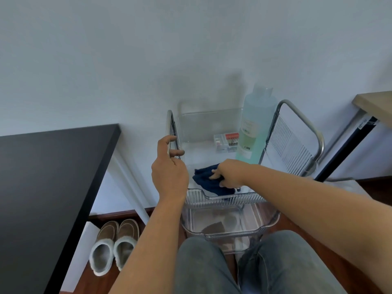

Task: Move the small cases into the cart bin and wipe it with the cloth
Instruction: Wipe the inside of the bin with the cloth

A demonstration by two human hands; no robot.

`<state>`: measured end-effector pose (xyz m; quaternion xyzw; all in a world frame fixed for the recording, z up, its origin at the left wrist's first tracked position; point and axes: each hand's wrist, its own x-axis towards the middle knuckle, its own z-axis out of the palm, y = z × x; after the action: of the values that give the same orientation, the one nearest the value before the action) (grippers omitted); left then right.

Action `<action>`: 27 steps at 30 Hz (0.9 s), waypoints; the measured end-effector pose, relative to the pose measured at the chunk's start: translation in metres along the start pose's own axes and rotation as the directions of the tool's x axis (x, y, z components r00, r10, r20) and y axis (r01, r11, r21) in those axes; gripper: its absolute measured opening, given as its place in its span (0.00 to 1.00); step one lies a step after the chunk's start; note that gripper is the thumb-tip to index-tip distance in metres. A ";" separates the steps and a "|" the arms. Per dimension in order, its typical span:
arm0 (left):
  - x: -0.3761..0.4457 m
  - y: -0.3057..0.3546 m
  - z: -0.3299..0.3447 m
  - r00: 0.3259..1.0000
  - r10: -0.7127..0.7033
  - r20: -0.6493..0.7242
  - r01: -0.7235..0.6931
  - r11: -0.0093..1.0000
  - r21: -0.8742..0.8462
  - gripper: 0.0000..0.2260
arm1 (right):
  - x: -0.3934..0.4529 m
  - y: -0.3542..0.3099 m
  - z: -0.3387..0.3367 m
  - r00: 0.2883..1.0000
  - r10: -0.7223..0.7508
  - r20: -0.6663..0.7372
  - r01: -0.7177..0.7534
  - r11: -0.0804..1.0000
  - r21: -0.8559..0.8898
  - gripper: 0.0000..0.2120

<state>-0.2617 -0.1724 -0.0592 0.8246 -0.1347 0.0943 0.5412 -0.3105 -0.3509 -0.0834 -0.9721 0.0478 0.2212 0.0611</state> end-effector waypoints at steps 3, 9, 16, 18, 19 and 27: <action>0.000 -0.001 0.000 1.000 0.003 0.008 -0.003 1.000 -0.009 0.30 | 0.014 -0.010 -0.004 0.992 0.123 -0.013 -0.122 0.990 0.075 0.21; 0.000 -0.002 -0.001 1.000 -0.026 0.016 0.027 0.997 -0.069 0.30 | 0.008 -0.017 -0.006 0.987 0.160 -0.016 -0.159 0.986 0.043 0.23; 0.002 -0.002 0.000 0.997 -0.057 0.043 0.063 0.987 -0.149 0.32 | -0.044 0.013 -0.003 0.947 0.240 0.216 -0.210 0.966 -0.153 0.13; 0.002 -0.005 0.000 0.998 -0.050 0.042 0.056 0.986 -0.158 0.33 | -0.043 0.024 -0.002 0.904 0.356 0.238 -0.307 0.926 -0.220 0.08; 0.003 -0.006 -0.001 0.998 -0.045 0.043 0.051 0.985 -0.163 0.33 | -0.043 0.028 0.000 0.887 0.393 0.241 -0.339 0.910 -0.238 0.11; 0.002 -0.007 0.000 0.998 -0.020 0.052 0.028 0.989 -0.148 0.32 | -0.039 0.053 0.002 0.842 0.496 0.211 -0.458 0.865 -0.207 0.08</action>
<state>-0.2577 -0.1700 -0.0643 0.7856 -0.1450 0.0567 0.5988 -0.3531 -0.4001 -0.0732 -0.8942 0.2637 0.3564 -0.0626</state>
